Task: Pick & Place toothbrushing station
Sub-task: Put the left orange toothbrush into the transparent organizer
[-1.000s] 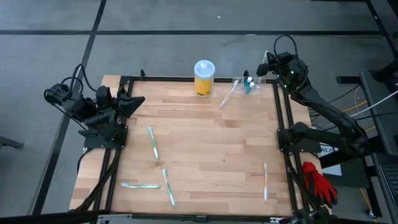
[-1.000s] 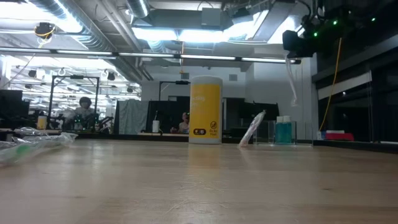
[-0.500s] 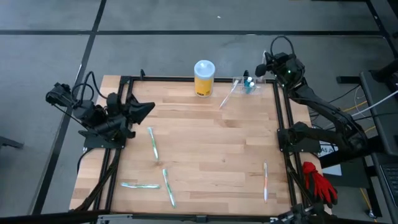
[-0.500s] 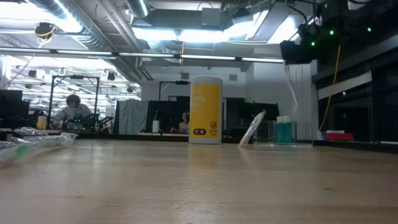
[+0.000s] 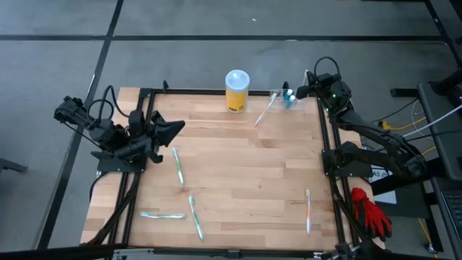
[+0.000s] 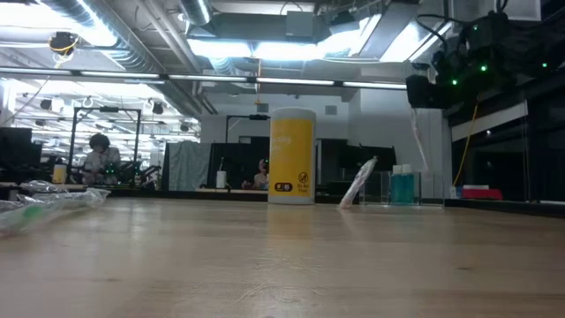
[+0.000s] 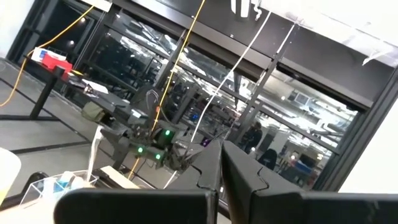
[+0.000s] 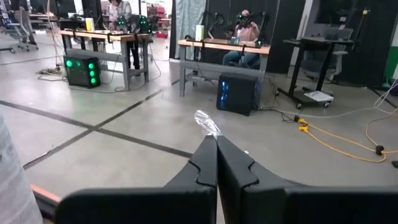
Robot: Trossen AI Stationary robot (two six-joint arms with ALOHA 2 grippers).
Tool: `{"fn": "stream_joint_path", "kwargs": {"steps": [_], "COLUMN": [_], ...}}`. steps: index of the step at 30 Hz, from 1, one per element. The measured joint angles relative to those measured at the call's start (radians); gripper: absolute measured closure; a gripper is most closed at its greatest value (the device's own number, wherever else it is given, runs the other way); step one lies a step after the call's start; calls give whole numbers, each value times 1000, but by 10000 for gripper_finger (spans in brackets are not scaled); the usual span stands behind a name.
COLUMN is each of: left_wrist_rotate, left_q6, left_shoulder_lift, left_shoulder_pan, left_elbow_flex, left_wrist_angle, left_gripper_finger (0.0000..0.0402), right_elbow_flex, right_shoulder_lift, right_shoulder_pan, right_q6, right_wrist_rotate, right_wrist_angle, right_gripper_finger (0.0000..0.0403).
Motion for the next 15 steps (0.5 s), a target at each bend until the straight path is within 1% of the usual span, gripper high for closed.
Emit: {"fn": "stream_joint_path", "kwargs": {"steps": [6,15], "left_wrist_rotate": [-2,-5], "left_q6": [18,8], "left_shoulder_lift": [43,78], "left_shoulder_pan": [0,0], "left_elbow_flex": [46,74], "left_wrist_angle": [-3,-5], "left_gripper_finger": [394,394], "right_elbow_flex": [-83,-89], "right_shoulder_lift": [1,62], "right_shoulder_pan": [-7,-7], "right_q6": [3,15], "right_wrist_rotate": [10,-11], "right_wrist_angle": [109,113], "right_gripper_finger": [403,403]}}
